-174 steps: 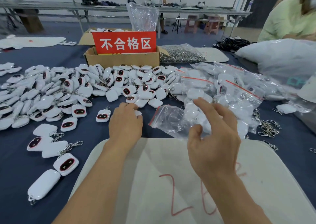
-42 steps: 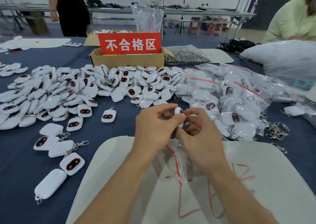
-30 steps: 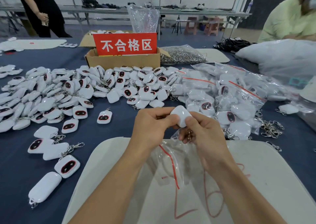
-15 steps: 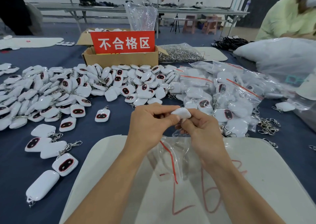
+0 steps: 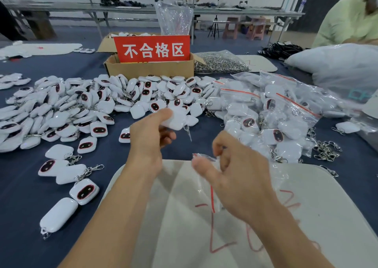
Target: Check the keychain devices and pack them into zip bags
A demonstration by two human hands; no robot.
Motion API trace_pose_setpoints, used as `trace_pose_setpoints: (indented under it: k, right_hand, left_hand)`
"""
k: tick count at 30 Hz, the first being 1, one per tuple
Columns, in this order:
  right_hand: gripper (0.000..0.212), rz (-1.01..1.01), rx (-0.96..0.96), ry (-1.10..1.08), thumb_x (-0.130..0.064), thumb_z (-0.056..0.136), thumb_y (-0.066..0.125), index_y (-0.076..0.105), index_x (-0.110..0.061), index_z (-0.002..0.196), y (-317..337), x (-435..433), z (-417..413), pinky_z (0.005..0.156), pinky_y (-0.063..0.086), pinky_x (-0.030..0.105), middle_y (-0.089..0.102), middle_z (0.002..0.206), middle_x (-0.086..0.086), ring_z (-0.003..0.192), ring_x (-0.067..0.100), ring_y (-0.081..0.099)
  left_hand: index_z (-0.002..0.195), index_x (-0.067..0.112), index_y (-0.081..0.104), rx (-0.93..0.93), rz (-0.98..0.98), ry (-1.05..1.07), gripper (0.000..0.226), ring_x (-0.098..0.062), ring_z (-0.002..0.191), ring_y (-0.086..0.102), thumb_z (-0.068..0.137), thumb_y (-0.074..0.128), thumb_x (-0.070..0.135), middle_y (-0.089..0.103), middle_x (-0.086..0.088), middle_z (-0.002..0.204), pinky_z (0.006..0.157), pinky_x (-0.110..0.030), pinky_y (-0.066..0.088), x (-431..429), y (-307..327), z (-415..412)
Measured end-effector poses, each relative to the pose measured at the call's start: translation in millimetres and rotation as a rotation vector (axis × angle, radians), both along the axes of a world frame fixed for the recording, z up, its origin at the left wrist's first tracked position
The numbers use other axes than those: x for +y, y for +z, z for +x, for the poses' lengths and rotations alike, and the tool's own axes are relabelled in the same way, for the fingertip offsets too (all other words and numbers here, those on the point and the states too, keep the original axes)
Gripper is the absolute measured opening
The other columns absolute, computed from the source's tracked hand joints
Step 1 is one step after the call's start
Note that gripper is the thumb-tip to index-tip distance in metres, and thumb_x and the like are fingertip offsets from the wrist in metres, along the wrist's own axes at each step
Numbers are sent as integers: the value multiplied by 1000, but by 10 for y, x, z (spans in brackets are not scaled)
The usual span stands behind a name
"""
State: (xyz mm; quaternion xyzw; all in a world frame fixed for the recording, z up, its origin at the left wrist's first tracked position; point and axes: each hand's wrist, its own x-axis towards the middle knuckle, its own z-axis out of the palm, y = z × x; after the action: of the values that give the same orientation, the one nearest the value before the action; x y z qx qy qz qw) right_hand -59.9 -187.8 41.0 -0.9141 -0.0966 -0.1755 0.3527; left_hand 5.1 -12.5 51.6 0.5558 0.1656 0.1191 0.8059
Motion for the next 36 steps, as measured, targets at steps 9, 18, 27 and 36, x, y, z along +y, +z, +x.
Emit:
trace_pose_setpoints:
  k: [9,18,27,36]
  right_hand:
    - [22,451,192,-83,-13,91,63,50,-27,81,-90,-182,247,51,47,42,66,59,3,47,21,49]
    - [24,404,116,25,-5,91,65,58,-25,80,-136,-102,294,50,34,16,54,53,-3,48,9,41]
    - [29,441,237,91,-4,83,64,59,-31,93,-151,-26,298,47,34,13,60,50,-5,44,6,41]
    - [24,441,168,20,-10,93,68,64,-33,98,-153,-49,315,68,56,29,72,62,-7,64,22,69]
  left_hand:
    - [79,19,76,-40,223,-815,4,-8,40,43,81,72,19,64,-6,66,38,-14,33,-45,17,-85]
    - [87,19,80,157,542,-590,13,-12,39,42,89,68,20,55,1,55,40,-18,30,-344,-162,-70]
    - [80,21,83,112,329,-299,19,-17,51,61,93,71,27,75,-7,71,49,-22,49,-370,-186,-49]
    - [116,10,74,-37,412,-462,45,-9,61,65,84,57,-17,80,3,88,58,-21,56,-349,-186,-52]
